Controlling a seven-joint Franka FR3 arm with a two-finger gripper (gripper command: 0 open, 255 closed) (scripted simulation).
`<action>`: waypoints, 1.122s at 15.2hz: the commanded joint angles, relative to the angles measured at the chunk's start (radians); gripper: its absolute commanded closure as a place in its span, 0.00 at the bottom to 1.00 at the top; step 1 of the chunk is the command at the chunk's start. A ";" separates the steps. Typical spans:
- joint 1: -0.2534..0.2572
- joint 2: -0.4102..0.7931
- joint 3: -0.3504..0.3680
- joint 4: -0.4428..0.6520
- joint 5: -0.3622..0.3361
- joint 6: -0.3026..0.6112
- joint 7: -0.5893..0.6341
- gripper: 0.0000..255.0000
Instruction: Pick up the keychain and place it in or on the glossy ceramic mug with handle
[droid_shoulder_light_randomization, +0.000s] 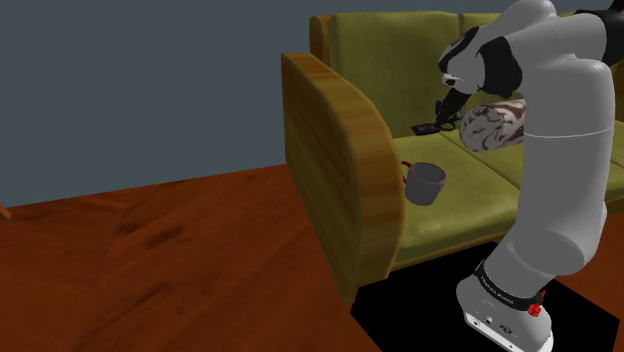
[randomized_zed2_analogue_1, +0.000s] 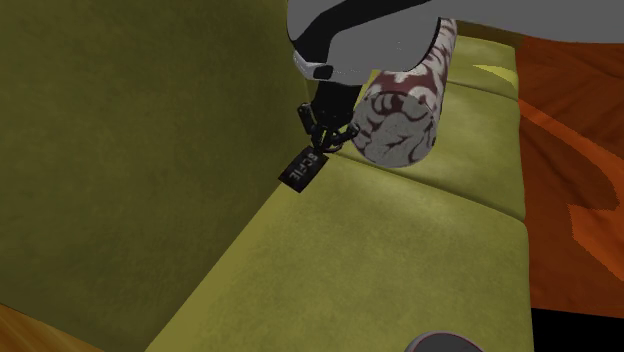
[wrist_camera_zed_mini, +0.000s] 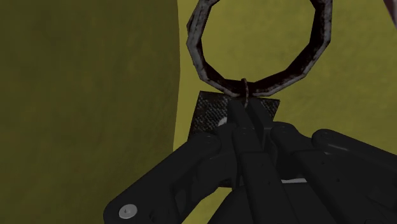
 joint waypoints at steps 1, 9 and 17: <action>0.011 -0.017 -0.013 0.007 -0.019 -0.016 0.015 1.00; 0.033 -0.062 -0.049 0.061 -0.077 -0.090 0.064 1.00; 0.043 -0.094 -0.074 0.133 -0.123 -0.172 0.108 1.00</action>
